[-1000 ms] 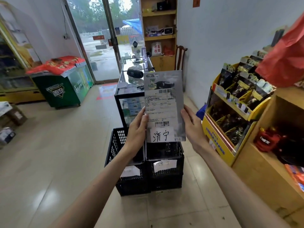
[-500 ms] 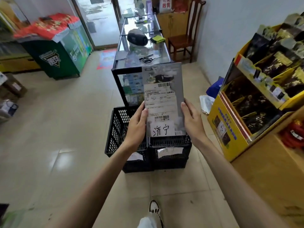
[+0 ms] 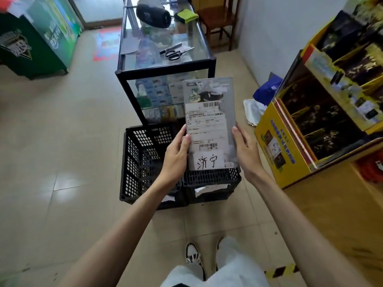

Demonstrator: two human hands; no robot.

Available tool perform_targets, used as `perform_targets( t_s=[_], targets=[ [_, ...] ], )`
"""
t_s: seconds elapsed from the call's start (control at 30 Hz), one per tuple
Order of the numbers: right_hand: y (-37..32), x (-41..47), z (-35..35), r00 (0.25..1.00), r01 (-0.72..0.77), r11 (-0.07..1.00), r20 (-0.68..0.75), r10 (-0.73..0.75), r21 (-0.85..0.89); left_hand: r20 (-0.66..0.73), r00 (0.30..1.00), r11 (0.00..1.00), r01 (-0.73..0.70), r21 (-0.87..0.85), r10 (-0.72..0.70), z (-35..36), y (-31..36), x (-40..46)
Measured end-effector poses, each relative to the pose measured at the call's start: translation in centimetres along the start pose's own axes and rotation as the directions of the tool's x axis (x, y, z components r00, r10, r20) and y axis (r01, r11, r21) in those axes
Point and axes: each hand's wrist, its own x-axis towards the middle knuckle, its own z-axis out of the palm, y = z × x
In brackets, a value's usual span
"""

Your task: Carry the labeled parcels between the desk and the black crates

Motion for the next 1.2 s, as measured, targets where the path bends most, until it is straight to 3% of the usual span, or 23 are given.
perform_targets(
  t_s=[0.47, 0.83, 1.2],
  targets=[
    [9.6, 16.8, -1.4, 0.970, -0.229, 0.973, 0.084, 0.228, 0.000, -0.067, 0.978, 0.976, 0.203, 0.076, -0.198, 4.5, -7.9, 13.9],
    [25.3, 21.9, 2.8, 0.923, -0.368, 0.924, 0.077, 0.377, -0.107, -0.099, 0.896, 0.868, 0.443, 0.224, -0.432, 1.4, -22.3, 20.2],
    [39.8, 21.7, 5.3, 0.849, -0.518, 0.827, -0.012, 0.528, -0.217, -0.010, 0.761, 0.759, 0.648, 0.062, -0.649, 0.8, -37.9, 20.5]
  ],
)
